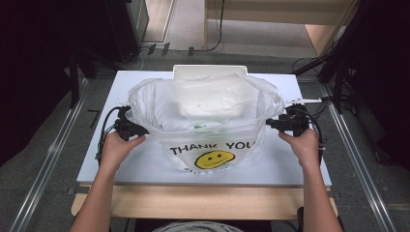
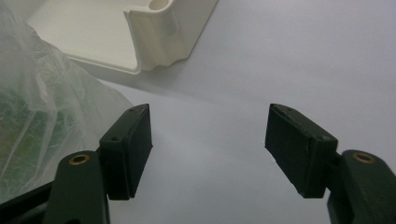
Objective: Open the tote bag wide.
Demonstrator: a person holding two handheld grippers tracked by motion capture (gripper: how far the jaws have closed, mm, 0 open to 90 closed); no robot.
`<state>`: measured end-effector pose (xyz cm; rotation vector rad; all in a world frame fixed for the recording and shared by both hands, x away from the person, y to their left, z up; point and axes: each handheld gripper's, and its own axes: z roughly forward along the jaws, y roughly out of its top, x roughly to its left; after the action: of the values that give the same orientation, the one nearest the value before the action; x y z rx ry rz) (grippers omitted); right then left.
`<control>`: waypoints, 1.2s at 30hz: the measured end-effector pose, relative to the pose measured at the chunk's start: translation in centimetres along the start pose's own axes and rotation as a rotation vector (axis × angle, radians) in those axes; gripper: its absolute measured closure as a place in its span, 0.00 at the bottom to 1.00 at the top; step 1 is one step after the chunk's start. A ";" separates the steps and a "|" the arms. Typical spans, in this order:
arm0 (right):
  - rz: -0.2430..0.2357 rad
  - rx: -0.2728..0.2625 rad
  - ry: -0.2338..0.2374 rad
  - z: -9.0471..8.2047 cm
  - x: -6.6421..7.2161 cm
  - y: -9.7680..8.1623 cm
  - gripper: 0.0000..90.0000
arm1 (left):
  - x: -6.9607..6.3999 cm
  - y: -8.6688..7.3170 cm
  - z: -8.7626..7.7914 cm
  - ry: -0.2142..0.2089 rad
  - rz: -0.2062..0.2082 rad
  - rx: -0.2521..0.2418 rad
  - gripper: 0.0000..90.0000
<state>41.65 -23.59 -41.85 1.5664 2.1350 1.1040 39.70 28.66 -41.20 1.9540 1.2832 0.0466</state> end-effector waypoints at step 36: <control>-0.011 -0.009 0.030 -0.9 -0.3 0.1 0.47 | 0.3 0.2 0.0 -0.021 0.001 0.013 0.44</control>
<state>41.24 -24.27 -41.25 1.5413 2.1518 1.1387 39.94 28.86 -41.15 1.9611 1.2722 0.0187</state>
